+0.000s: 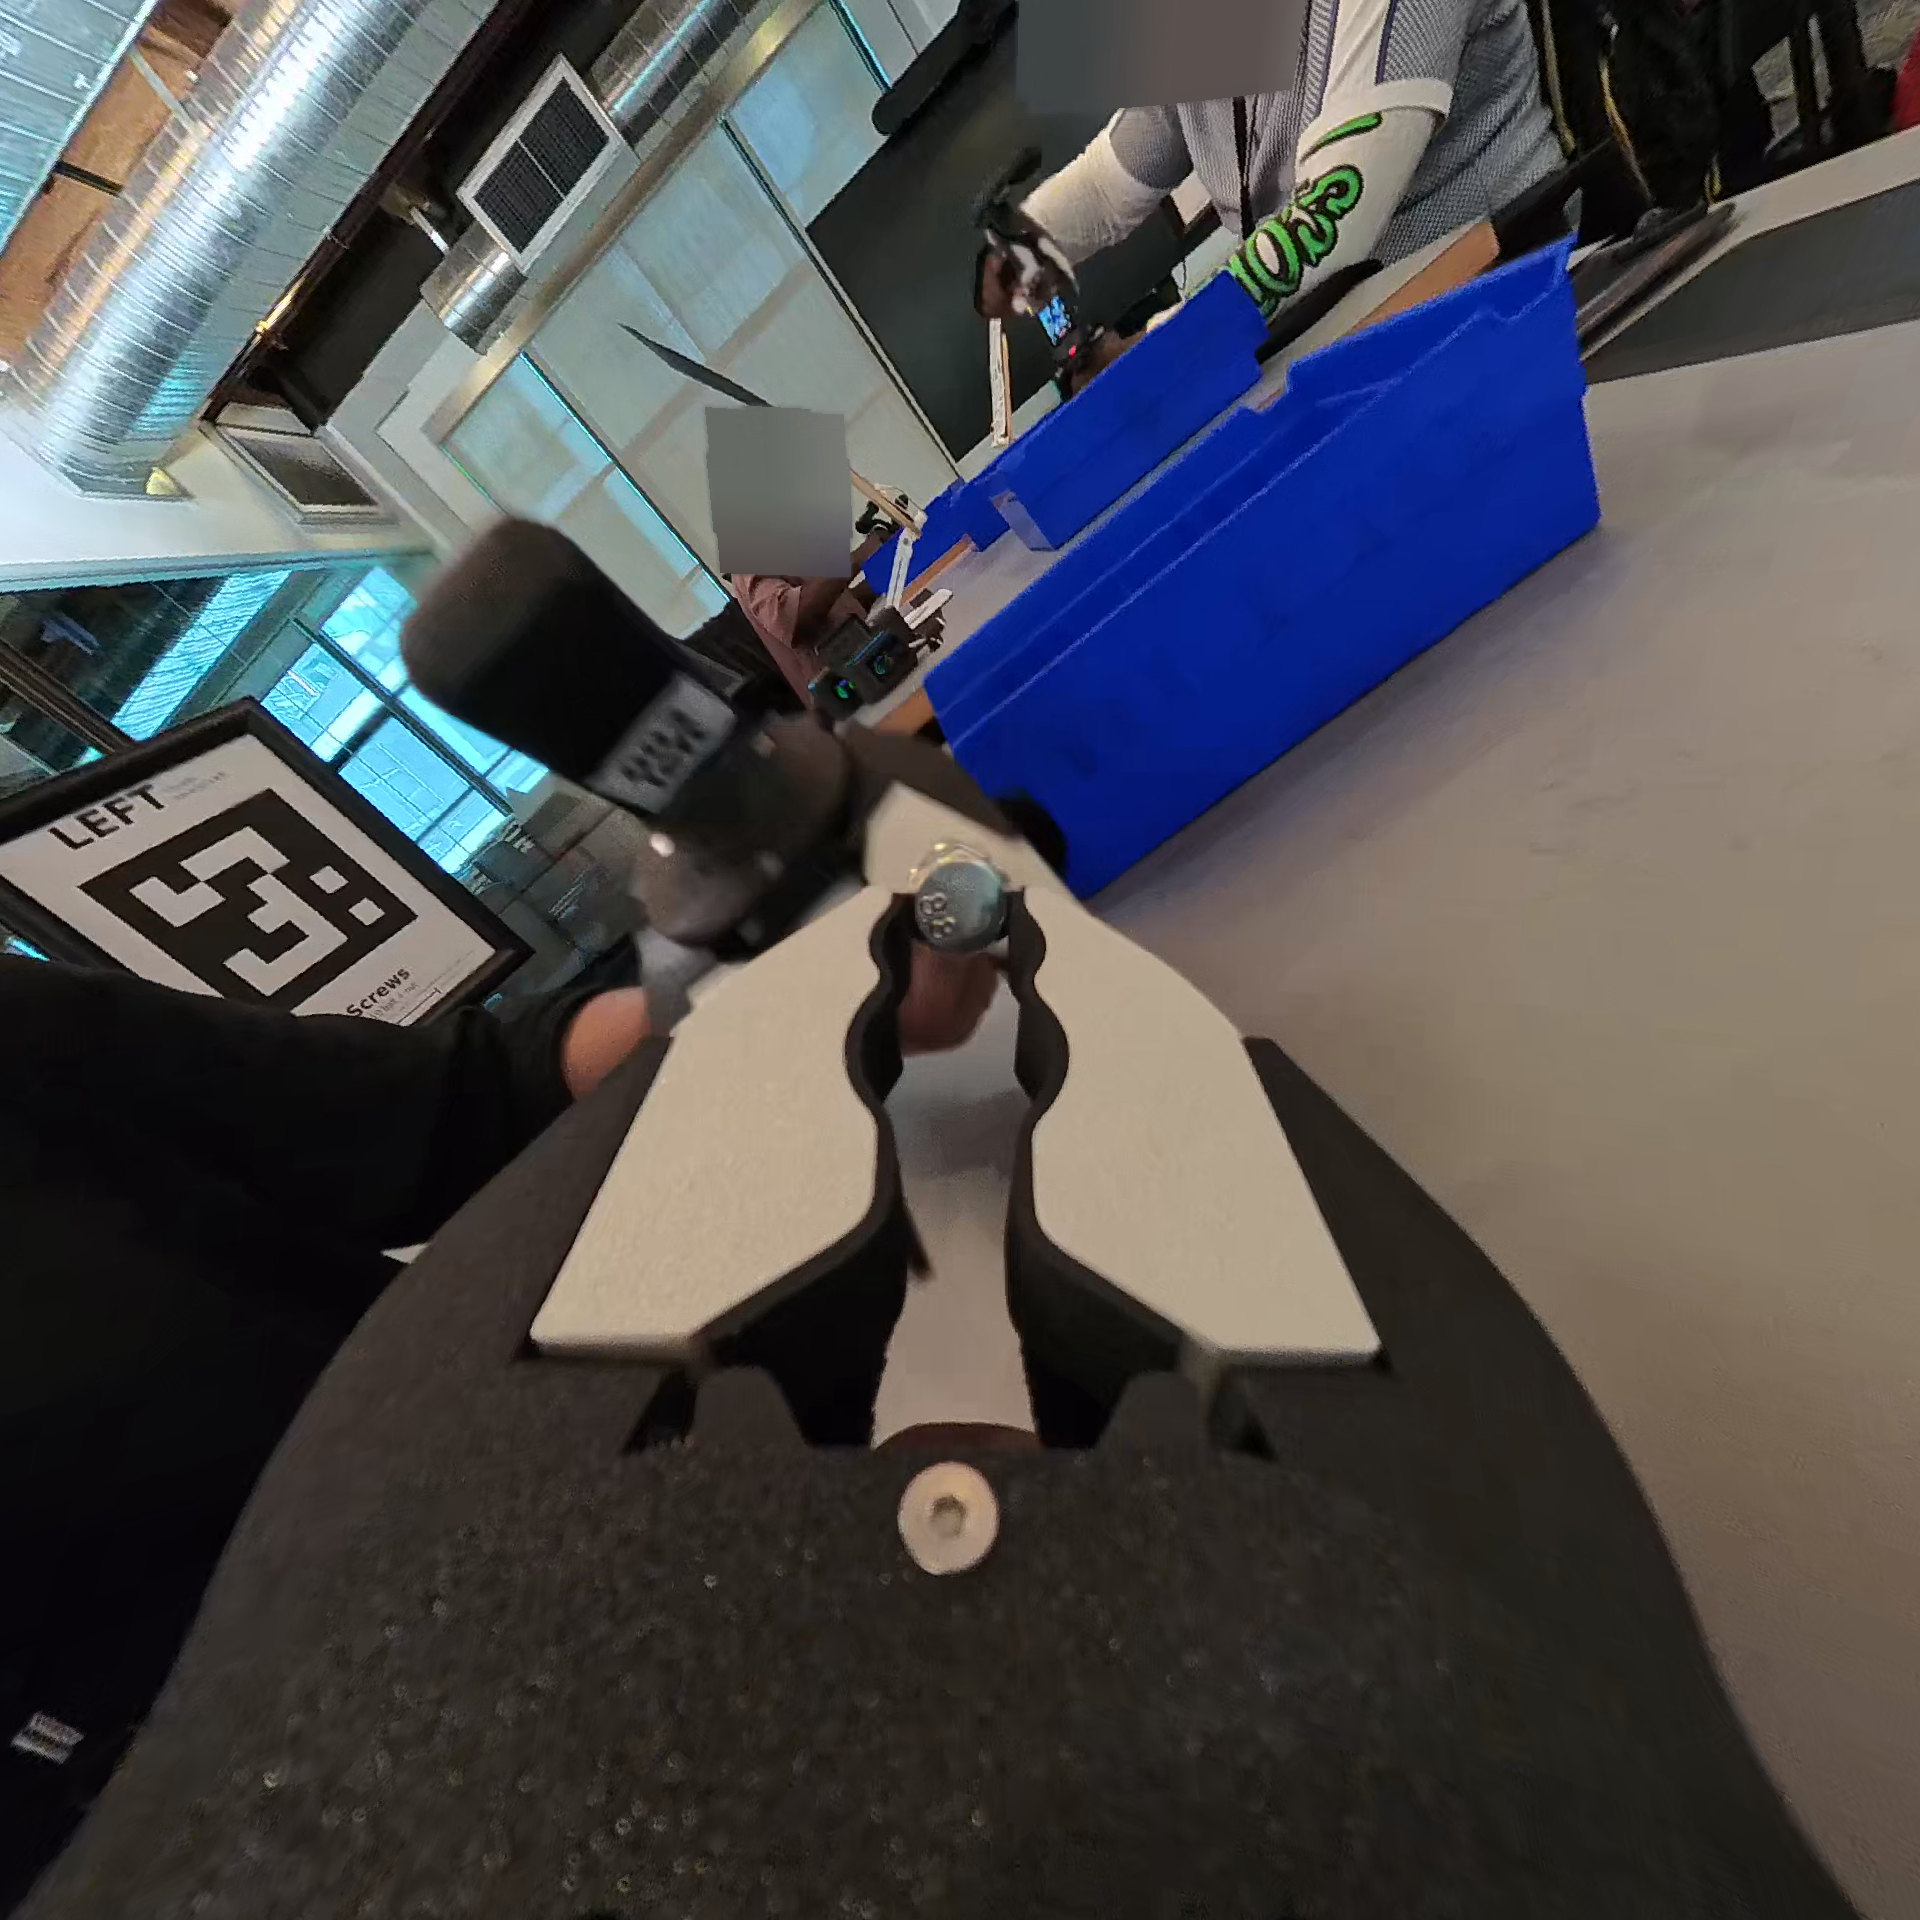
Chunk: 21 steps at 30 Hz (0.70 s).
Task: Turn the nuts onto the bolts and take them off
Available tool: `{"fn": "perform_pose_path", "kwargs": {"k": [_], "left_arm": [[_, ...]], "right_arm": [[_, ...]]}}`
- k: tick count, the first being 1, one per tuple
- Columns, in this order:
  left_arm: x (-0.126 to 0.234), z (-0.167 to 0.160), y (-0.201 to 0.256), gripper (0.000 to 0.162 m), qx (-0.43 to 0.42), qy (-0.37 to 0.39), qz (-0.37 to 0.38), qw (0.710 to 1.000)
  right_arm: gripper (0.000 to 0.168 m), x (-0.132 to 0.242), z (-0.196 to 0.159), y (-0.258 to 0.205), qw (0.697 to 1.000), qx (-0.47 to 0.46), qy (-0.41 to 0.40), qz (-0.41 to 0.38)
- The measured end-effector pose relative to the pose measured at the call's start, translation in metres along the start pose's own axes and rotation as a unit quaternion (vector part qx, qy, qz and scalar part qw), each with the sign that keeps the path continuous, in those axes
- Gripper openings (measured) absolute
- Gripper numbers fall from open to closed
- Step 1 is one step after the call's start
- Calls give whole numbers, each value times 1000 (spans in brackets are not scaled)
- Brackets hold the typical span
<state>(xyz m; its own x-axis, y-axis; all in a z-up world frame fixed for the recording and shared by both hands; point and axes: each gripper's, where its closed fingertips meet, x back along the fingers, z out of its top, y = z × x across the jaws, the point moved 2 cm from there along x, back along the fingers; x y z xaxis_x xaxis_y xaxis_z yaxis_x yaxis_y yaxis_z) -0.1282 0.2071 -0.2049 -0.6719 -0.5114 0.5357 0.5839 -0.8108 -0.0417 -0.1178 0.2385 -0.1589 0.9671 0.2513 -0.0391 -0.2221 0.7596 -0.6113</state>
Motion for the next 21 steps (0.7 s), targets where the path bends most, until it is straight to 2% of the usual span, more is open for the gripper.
{"fn": "perform_pose_path", "kwargs": {"k": [2,4,9,10,11,13,15,17,21], "left_arm": [[-11,-20,0,64,11,-33,-8,999],[-7,-20,-5,64,28,-25,-6,999],[30,31,-13,64,16,85,39,995],[29,33,-8,64,6,84,32,996],[21,29,-5,71,-3,60,29,998],[1,4,0,71,-21,-12,18,1000],[-11,-13,1,69,-9,-39,6,999],[-7,-16,-6,67,15,-36,7,999],[22,10,-20,64,35,36,41,998]], "right_arm": [[17,2,4,-1,1000,4,3,-2],[17,5,4,1,1000,5,3,-6],[17,4,-2,7,1000,-15,3,-7],[17,3,-2,6,1000,-15,2,-5],[17,3,-1,4,1000,-15,3,-2],[17,3,3,0,1000,-11,7,2],[17,4,6,-2,1000,-5,9,3],[17,5,6,0,1000,-4,9,-1],[17,6,1,6,1000,-10,6,-12]]}}
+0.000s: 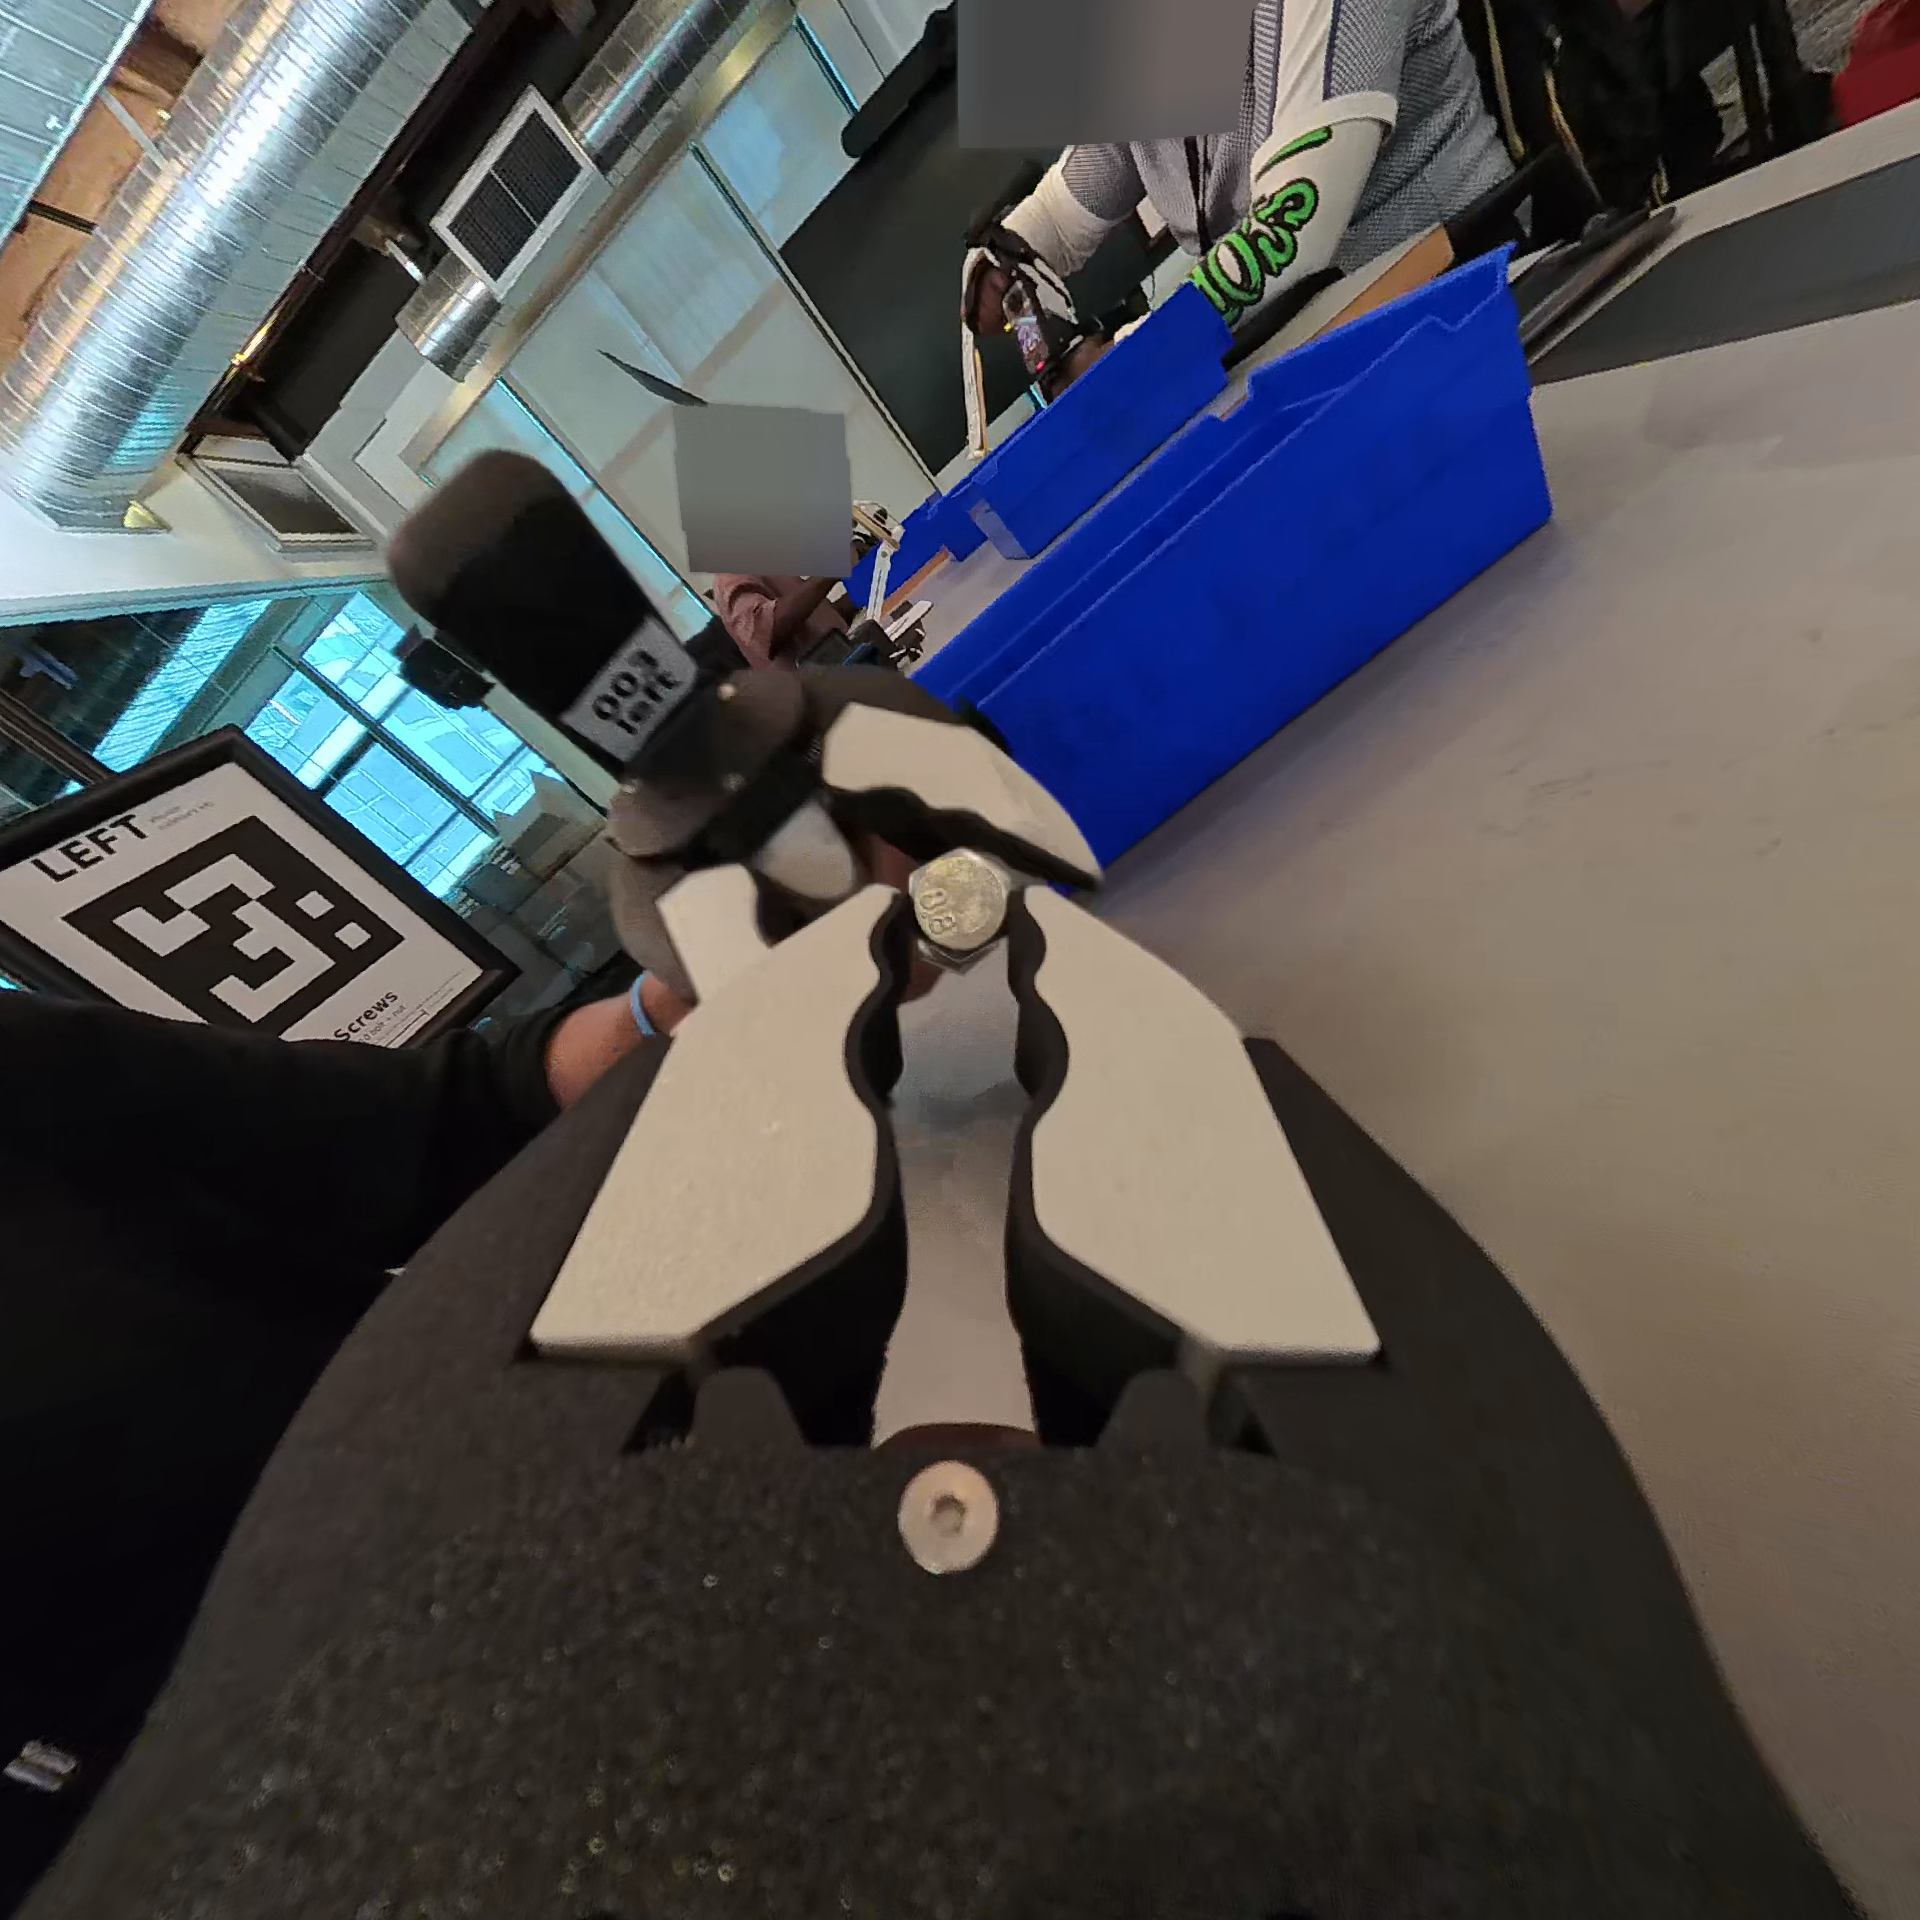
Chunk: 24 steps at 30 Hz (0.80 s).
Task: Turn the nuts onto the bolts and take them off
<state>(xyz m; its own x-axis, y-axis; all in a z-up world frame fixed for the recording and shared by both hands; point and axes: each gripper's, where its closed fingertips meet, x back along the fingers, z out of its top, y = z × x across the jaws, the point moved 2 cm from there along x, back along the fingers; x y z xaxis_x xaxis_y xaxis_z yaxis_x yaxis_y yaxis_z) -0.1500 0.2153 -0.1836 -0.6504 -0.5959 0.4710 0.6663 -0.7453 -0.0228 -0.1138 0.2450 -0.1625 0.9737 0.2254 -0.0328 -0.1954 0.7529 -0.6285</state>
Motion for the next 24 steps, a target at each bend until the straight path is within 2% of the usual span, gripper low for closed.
{"fn": "perform_pose_path", "kwargs": {"k": [3,4,7,11,13,16,17,18,21,24], "left_arm": [[-7,7,12,61,-10,3,-19,1000],[-15,5,18,68,-14,-6,-27,1000],[-29,-4,18,71,-35,-42,-18,998],[-13,-15,-3,70,13,-42,5,999],[-7,-12,-2,70,37,-22,-9,999],[-16,0,15,70,61,9,-63,996],[-22,1,20,75,65,8,-73,995],[-29,1,26,73,61,4,-86,994],[-39,-1,24,73,56,-6,-77,995],[-33,-3,17,72,67,1,-68,995]], "right_arm": [[17,-3,-1,-1,1000,1,-2,-3],[17,-5,-2,-2,1000,4,-4,-3],[17,-6,2,-9,1000,13,-2,3],[17,8,12,-1,999,40,8,-35],[17,11,12,7,996,59,3,-70],[17,1,7,3,992,91,-17,-88],[17,-2,7,0,991,101,-15,-92],[17,-5,8,-5,990,107,-15,-88],[17,-10,10,-19,993,103,-16,-60],[17,-4,8,-14,989,121,-28,-83]]}}
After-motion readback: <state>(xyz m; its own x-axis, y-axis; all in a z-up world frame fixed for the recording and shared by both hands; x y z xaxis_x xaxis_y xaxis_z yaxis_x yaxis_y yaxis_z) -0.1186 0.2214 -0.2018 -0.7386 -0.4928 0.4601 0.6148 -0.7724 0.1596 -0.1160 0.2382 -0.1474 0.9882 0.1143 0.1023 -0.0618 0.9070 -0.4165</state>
